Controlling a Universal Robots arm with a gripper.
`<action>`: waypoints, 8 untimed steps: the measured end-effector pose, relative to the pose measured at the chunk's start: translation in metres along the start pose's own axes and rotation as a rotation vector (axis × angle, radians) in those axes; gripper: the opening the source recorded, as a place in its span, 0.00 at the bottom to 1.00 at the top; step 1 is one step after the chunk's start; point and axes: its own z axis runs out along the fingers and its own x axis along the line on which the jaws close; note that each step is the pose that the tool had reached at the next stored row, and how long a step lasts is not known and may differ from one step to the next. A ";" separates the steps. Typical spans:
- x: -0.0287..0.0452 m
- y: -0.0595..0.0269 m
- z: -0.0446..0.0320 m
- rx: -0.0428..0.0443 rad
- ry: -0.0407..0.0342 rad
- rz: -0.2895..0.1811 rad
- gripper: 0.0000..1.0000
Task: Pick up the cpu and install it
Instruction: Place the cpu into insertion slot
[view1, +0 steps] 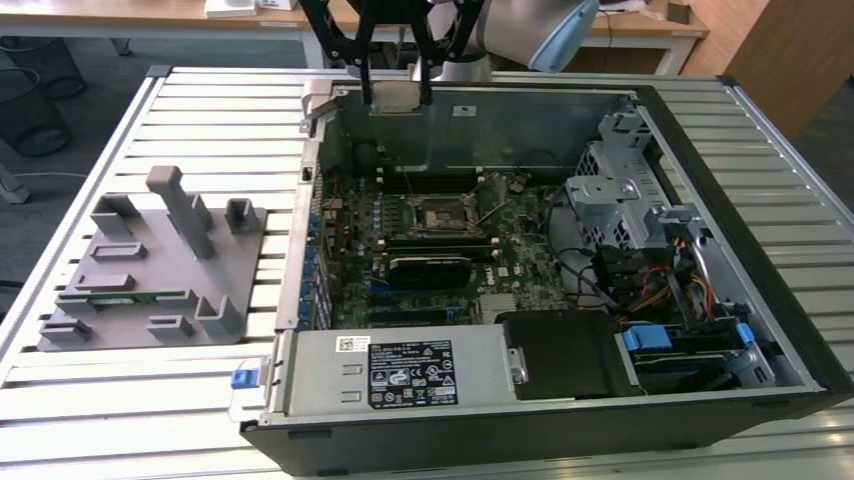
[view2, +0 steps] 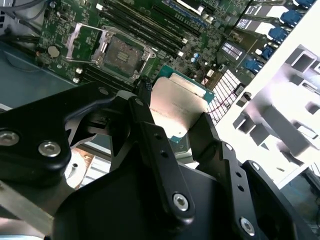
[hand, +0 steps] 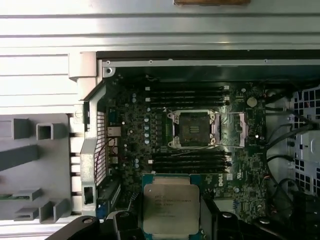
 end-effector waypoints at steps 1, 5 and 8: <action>0.0000 0.0000 0.0001 0.0016 -0.0002 0.012 0.54; 0.0001 -0.0001 0.0005 0.0051 -0.0006 0.059 0.54; 0.0000 0.0000 0.0007 0.0063 -0.0009 0.095 0.54</action>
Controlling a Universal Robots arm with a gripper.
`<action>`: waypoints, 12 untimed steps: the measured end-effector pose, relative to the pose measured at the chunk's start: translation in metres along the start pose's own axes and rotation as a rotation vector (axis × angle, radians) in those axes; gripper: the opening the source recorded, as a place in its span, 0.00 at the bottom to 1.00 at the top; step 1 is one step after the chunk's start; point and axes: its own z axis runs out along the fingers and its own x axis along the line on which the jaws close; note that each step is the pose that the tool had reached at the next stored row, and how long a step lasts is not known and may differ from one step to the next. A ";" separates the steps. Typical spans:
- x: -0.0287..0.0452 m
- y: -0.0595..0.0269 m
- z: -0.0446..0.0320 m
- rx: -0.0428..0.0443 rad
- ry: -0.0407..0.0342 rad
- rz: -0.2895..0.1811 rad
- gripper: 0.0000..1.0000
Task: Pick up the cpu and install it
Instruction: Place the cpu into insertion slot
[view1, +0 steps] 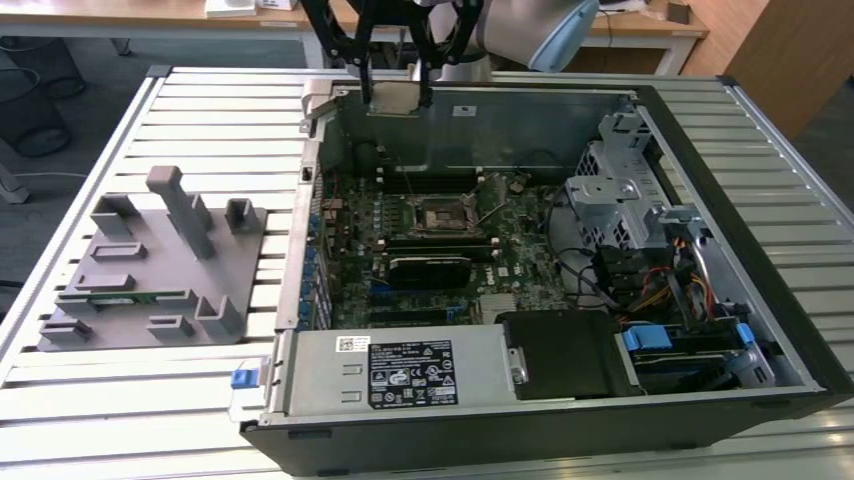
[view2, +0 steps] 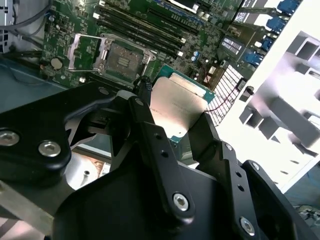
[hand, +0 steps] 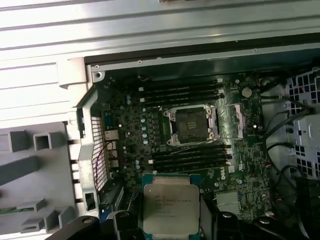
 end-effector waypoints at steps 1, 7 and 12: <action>0.0000 0.0000 0.0001 0.0005 -0.0001 0.012 0.54; 0.0000 0.0000 0.0004 0.0054 -0.0008 0.085 0.54; 0.0000 0.0001 0.0008 0.0125 -0.0020 0.142 0.54</action>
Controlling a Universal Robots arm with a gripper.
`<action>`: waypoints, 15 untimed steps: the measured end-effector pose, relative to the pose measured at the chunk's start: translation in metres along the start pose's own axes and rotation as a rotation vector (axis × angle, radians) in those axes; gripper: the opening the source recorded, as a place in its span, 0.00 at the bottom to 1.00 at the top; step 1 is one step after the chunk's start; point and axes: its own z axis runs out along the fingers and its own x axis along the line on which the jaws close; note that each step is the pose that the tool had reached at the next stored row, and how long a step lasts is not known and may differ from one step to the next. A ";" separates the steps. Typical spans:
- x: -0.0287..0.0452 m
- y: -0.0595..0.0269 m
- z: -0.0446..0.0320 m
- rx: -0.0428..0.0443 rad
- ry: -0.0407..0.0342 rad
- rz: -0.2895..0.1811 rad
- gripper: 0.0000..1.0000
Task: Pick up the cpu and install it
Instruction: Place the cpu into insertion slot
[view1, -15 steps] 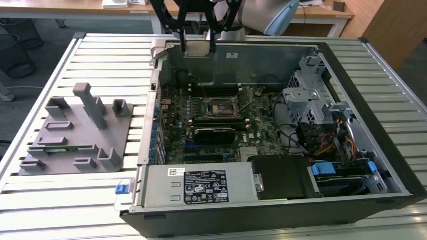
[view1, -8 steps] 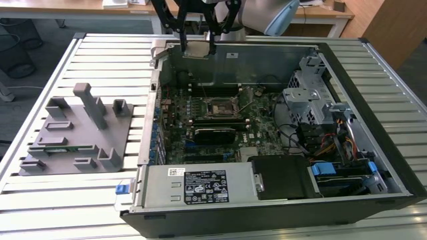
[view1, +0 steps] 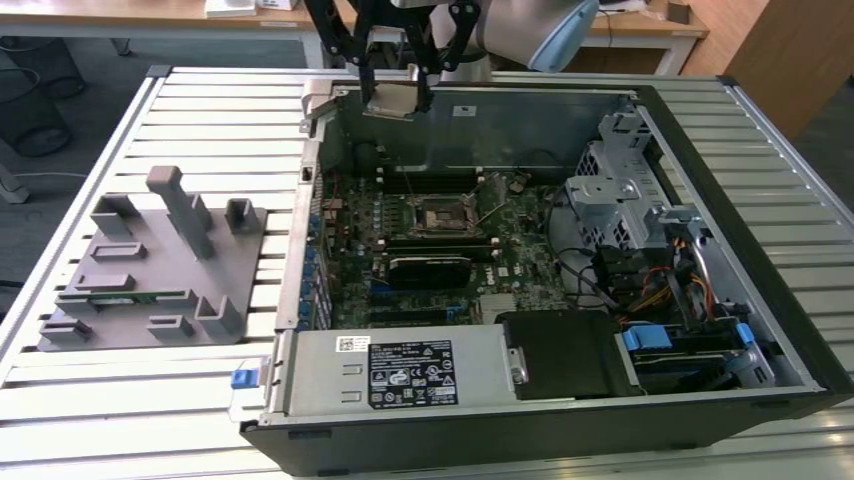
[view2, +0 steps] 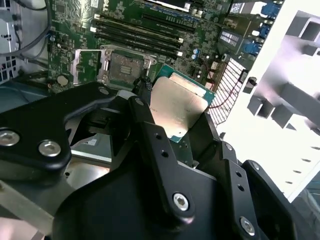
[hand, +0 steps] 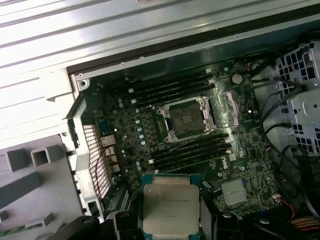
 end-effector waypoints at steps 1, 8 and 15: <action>0.0000 0.0000 0.0001 0.0017 -0.0004 0.012 0.54; 0.0001 0.0004 0.0010 0.0082 -0.0009 0.103 0.54; 0.0004 0.0010 0.0018 0.0106 -0.0006 0.170 0.54</action>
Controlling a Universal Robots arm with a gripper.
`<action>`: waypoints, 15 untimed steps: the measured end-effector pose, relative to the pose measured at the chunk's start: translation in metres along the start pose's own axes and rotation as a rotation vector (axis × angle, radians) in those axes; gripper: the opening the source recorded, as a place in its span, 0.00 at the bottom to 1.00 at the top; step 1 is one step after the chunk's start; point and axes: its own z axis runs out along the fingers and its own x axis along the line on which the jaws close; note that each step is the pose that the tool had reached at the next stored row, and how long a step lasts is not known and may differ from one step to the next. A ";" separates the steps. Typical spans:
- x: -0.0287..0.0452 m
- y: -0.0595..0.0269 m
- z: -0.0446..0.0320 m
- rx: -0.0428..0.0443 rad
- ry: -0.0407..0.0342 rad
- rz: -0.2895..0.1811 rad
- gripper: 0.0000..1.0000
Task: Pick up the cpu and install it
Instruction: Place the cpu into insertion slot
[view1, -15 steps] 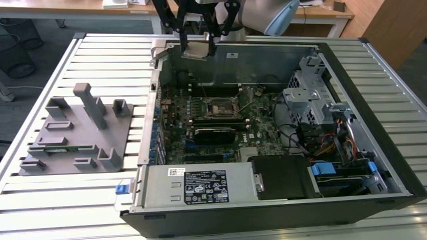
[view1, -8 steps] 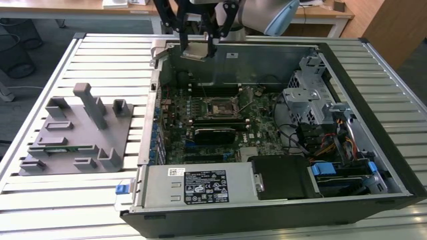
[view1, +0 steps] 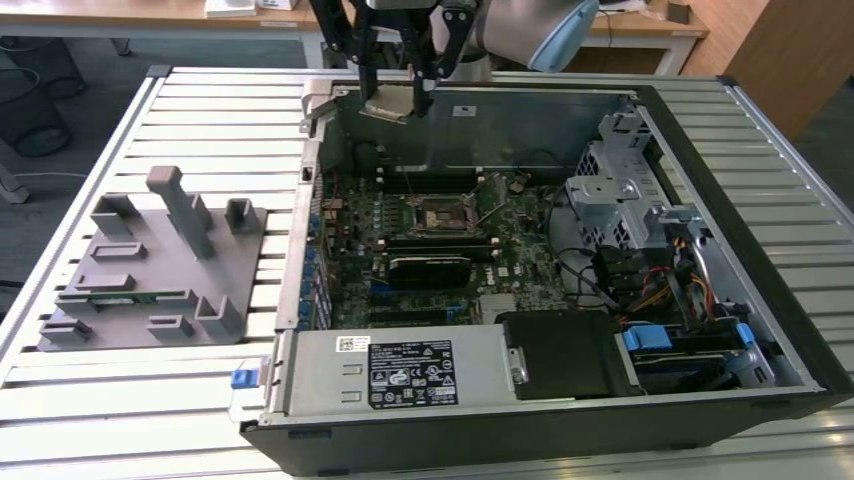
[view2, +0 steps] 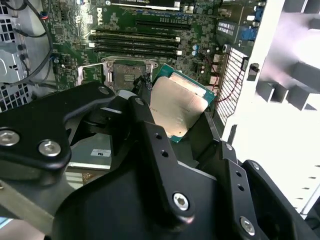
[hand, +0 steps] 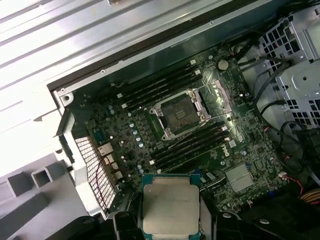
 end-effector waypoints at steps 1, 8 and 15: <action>0.0000 0.0000 0.0001 -0.0001 0.0000 0.000 0.54; 0.0001 0.0000 0.0008 0.0015 0.0002 0.047 0.54; 0.0001 0.0001 0.0022 0.0062 0.0012 0.174 0.54</action>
